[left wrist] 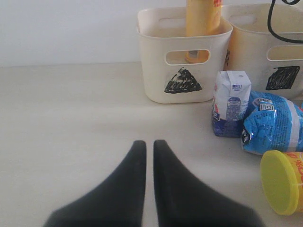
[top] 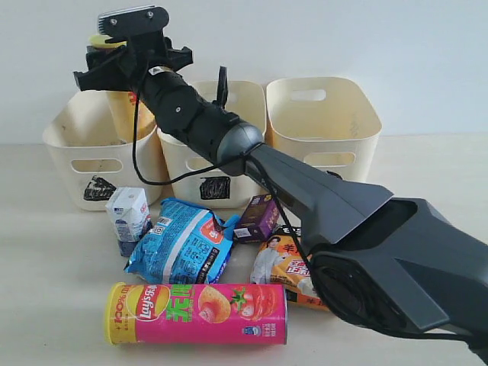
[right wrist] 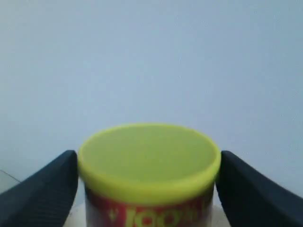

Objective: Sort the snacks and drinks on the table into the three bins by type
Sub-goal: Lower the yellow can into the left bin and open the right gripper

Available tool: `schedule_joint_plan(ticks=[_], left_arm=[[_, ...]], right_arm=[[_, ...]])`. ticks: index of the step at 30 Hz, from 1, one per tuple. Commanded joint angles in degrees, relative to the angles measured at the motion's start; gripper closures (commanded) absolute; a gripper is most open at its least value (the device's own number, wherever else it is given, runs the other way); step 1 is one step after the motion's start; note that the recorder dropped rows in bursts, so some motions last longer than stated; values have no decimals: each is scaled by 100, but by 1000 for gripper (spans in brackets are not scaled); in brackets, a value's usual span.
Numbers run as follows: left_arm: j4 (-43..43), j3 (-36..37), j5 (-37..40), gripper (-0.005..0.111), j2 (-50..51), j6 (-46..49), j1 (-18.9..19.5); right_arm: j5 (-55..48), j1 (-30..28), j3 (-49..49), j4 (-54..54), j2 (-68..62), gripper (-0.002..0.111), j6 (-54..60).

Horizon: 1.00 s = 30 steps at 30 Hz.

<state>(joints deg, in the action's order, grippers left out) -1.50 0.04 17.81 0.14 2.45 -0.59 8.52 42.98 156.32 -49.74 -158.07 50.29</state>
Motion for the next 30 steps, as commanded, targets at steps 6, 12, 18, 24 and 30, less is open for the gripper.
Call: schedule_joint_plan(ticks=[6,12,18,24,30], left_arm=[[-63,-4,2,102,-14,14,11],[-63,-4,2,102,-14,14,11],[-63,-4,2,102,-14,14,11],[-63,-4,2,102,-14,14,11],[-63,-4,2,102,-14,14,11]], right_arm=[[-129,-29,33,92,218,33,546],[-1637,-19,33,40,709,37,412],[-3832,-19,33,511,1117,87,166],[-5992,-8,33,1861,1346,109,-1080],[-7848,204,33,3307,1549,109,-1786]])
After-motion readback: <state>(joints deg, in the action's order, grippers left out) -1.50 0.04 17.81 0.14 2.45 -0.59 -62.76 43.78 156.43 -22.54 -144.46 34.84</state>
